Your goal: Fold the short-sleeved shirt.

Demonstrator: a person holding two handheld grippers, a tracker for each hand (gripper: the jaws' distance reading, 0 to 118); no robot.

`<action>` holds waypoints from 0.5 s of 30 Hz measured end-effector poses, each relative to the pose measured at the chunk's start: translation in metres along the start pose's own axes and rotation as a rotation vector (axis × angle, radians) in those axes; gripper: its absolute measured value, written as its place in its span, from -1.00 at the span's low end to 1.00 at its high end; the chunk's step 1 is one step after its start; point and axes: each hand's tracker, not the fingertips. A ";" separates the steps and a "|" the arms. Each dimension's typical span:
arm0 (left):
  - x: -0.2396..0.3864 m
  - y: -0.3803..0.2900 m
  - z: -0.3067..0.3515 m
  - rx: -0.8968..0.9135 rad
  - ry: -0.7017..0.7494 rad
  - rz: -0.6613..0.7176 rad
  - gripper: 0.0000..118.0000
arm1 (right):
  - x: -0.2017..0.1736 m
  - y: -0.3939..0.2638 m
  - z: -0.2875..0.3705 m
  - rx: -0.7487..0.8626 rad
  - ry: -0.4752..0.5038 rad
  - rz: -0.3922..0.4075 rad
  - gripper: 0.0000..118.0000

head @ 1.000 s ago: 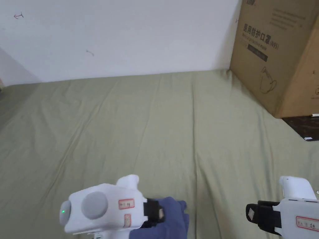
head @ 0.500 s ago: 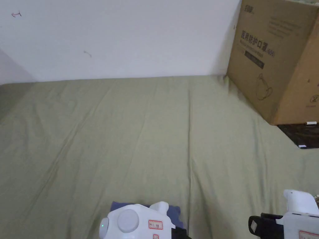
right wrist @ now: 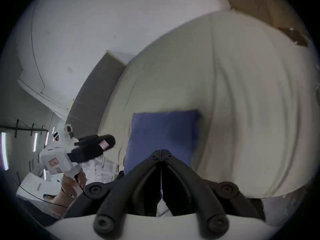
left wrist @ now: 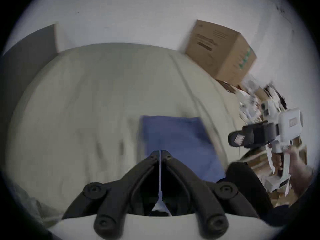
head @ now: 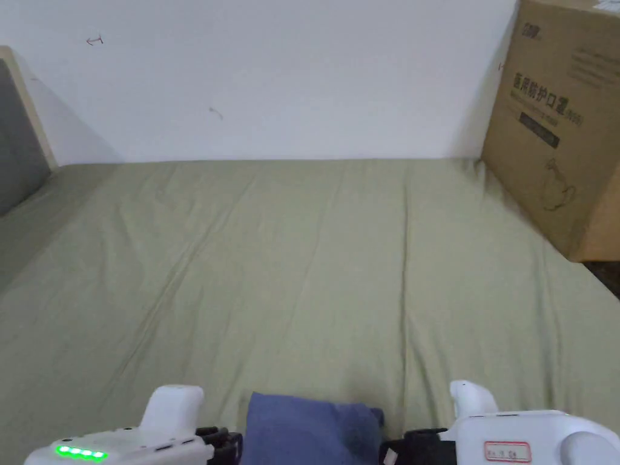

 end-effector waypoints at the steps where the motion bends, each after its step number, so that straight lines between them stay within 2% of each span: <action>1: -0.014 -0.003 0.004 -0.008 0.005 0.052 -0.97 | -0.001 0.001 -0.016 -0.035 0.000 0.019 -1.00; 3: -0.039 -0.008 0.008 -0.011 -0.014 0.158 -0.97 | -0.002 0.005 -0.041 -0.085 -0.019 0.057 -1.00; 4: -0.053 -0.011 0.009 -0.012 -0.066 0.225 -0.97 | 0.002 0.006 -0.051 -0.101 -0.010 0.055 -1.00; 6: -0.077 -0.015 0.005 -0.051 -0.155 0.350 -0.97 | 0.013 0.009 -0.062 -0.146 0.010 -0.009 -1.00; 8: -0.096 -0.019 -0.004 -0.062 -0.210 0.437 -0.96 | 0.025 0.010 -0.063 -0.156 -0.047 0.010 -1.00; 9: -0.103 -0.021 -0.009 -0.070 -0.242 0.459 -0.94 | 0.031 0.011 -0.063 -0.161 -0.060 0.025 -1.00; 11: -0.109 -0.022 -0.023 -0.097 -0.299 0.498 -0.73 | 0.046 0.014 -0.059 -0.167 -0.046 0.003 -1.00; 12: -0.110 -0.022 -0.029 -0.102 -0.319 0.502 -0.58 | 0.051 0.013 -0.055 -0.163 -0.042 -0.038 -1.00; 13: -0.109 -0.021 -0.036 -0.108 -0.341 0.494 -0.23 | 0.058 0.014 -0.052 -0.158 -0.051 -0.069 -1.00; 15: -0.104 -0.020 -0.051 -0.136 -0.396 0.475 0.73 | 0.067 0.014 -0.047 -0.152 -0.063 -0.087 -1.00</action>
